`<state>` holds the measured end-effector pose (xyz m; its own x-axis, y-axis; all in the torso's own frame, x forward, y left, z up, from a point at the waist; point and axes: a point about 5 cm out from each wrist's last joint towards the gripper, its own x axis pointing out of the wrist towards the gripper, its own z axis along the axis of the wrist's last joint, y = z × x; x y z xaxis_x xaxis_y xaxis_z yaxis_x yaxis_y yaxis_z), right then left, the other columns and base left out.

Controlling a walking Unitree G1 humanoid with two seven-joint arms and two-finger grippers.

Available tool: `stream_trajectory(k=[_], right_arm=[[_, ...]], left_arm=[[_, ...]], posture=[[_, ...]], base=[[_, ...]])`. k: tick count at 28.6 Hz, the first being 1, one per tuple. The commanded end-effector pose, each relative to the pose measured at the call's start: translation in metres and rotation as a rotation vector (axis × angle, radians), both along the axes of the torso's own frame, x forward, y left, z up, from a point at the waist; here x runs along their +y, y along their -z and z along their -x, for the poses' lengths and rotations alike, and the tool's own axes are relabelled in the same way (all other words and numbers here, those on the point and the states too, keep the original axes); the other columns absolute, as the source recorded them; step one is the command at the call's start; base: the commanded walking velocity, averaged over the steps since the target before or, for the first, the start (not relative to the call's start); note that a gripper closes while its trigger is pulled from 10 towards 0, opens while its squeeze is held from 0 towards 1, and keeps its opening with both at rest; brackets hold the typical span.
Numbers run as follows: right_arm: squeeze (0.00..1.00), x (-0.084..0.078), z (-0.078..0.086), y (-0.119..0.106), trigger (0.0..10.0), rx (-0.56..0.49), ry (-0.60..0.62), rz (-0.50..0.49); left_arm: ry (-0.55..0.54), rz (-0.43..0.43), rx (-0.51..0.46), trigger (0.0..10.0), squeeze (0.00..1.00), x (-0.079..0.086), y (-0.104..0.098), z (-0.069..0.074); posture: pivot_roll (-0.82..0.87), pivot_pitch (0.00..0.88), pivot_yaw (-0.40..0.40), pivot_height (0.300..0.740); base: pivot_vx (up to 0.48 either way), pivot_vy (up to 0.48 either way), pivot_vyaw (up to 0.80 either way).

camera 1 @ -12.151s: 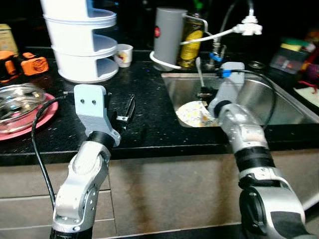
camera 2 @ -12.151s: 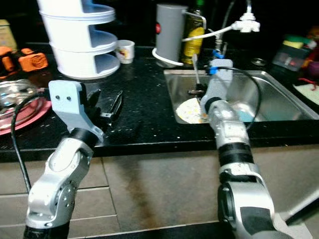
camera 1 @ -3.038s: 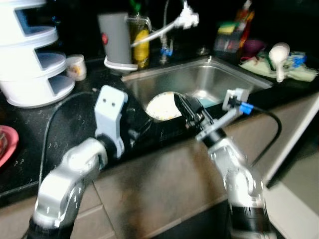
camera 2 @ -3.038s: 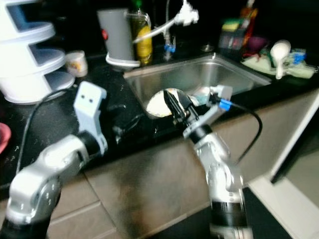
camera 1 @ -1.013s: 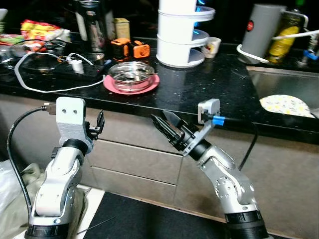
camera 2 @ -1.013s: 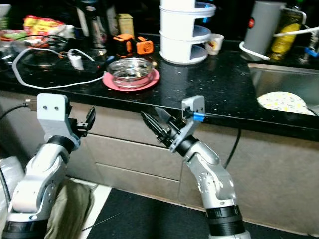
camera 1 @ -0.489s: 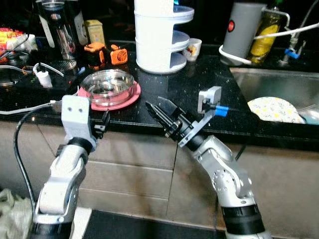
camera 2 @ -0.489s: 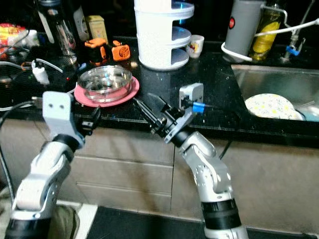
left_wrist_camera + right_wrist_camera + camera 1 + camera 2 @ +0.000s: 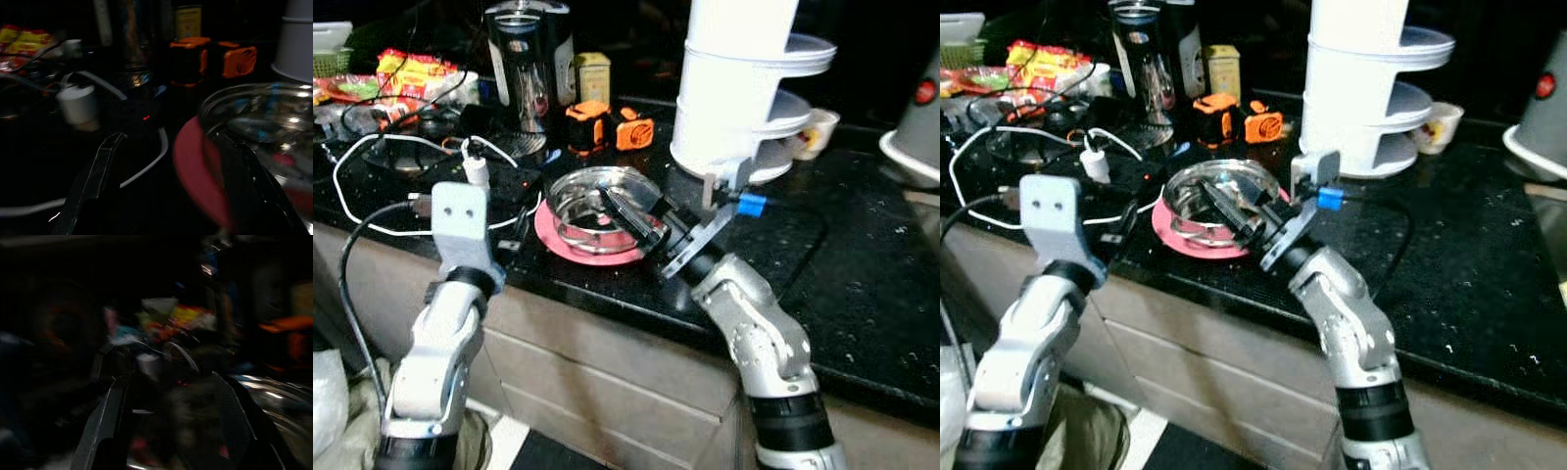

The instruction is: Kitchen organization

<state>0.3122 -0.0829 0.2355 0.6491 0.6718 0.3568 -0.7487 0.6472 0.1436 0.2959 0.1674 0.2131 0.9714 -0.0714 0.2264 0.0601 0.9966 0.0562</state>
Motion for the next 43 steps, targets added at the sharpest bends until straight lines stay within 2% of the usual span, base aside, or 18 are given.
stream_trajectory(k=[1,5,7,8,9,10,14,18,20,23,27,29,30,32,34,35,39,43], right_arm=[[0.00,0.000,-0.003,0.002,10.0,-0.007,0.036,0.056],[0.00,-0.003,-0.008,0.005,10.0,-0.016,0.106,0.139],[0.00,-0.006,-0.013,0.004,10.0,-0.046,0.176,0.250],[0.00,-0.006,-0.013,0.004,10.0,-0.046,0.176,0.250],[0.00,-0.007,-0.016,0.001,10.0,-0.082,0.201,0.338],[0.00,-0.009,-0.018,-0.001,10.0,-0.090,0.203,0.351],[0.00,-0.013,-0.019,-0.003,10.0,-0.091,0.204,0.354],[0.00,-0.018,-0.016,0.002,10.0,-0.061,0.142,0.311],[0.00,-0.018,-0.016,0.002,10.0,-0.061,0.142,0.311],[0.00,-0.014,-0.014,0.008,10.0,-0.016,0.108,0.230],[0.00,-0.010,-0.015,0.013,10.0,-0.001,0.115,0.231],[0.00,-0.007,-0.023,0.023,10.0,0.041,0.168,0.225],[0.00,-0.007,-0.023,0.023,10.0,0.041,0.168,0.225],[0.00,-0.006,-0.029,0.025,10.0,0.064,0.210,0.199],[0.00,-0.007,-0.034,0.024,10.0,0.072,0.238,0.177],[0.00,-0.007,-0.034,0.024,10.0,0.072,0.238,0.177],[0.00,-0.008,-0.037,0.022,10.0,0.075,0.250,0.148],[0.00,-0.008,-0.038,0.023,10.0,0.074,0.251,0.135]], left_arm=[[0.006,0.003,0.003,10.0,0.00,-0.001,0.002,0.003],[0.006,0.004,0.021,10.0,0.00,-0.002,0.007,0.005],[0.011,0.003,0.032,10.0,0.00,-0.004,0.011,0.007],[0.011,0.003,0.032,10.0,0.00,-0.004,0.011,0.007],[0.019,0.003,0.038,10.0,0.00,-0.006,0.013,0.008],[0.022,0.002,0.038,10.0,0.00,-0.007,0.014,0.009],[0.028,-0.004,0.038,10.0,0.00,-0.009,0.014,0.009],[0.034,-0.004,0.033,10.0,0.00,-0.010,0.013,0.010],[0.034,-0.004,0.033,10.0,0.00,-0.010,0.013,0.010],[0.068,0.018,0.023,10.0,0.00,-0.014,0.010,0.010],[0.098,0.037,0.022,10.0,0.00,-0.017,0.009,0.011],[0.189,0.099,0.051,10.0,0.00,-0.024,0.008,0.015],[0.189,0.099,0.051,10.0,0.00,-0.024,0.008,0.015],[0.322,0.126,0.118,10.0,0.00,-0.036,0.014,0.022],[0.468,0.099,0.189,10.0,0.00,-0.048,0.020,0.035],[0.468,0.099,0.189,10.0,0.00,-0.048,0.020,0.035],[0.611,0.062,0.267,10.0,0.00,-0.056,0.025,0.051],[0.645,0.041,0.295,10.0,0.00,-0.054,0.025,0.056]], posture=[[0.02,0.000,-0.019,0.740],[0.02,0.000,-0.021,0.740],[0.02,0.000,-0.022,0.740],[0.02,0.000,-0.022,0.740],[0.02,0.000,-0.022,0.740],[0.02,0.000,-0.023,0.740],[0.02,0.000,-0.026,0.740],[0.02,0.000,-0.030,0.740],[0.02,0.000,-0.030,0.740],[0.03,0.000,-0.028,0.740],[0.03,0.000,-0.028,0.740],[0.04,0.000,-0.026,0.740],[0.04,0.000,-0.026,0.740],[0.06,0.000,-0.027,0.740],[0.07,0.000,-0.027,0.740],[0.07,0.000,-0.027,0.740],[0.08,0.000,-0.027,0.740],[0.08,0.000,-0.026,0.740]], base=[[0.000,0.000,0.00],[0.000,0.000,0.00],[0.000,0.000,0.00],[0.000,0.000,0.00],[0.000,0.000,0.00],[0.000,0.000,0.00],[0.000,0.000,0.00],[0.000,0.000,0.00],[0.000,0.000,0.00],[0.000,0.000,0.00],[0.000,0.000,0.00],[0.000,0.000,0.00],[0.000,0.000,0.00],[0.000,0.000,0.00],[0.000,0.000,0.00],[0.000,0.000,0.00],[0.000,0.000,0.00],[0.000,0.000,0.00]])
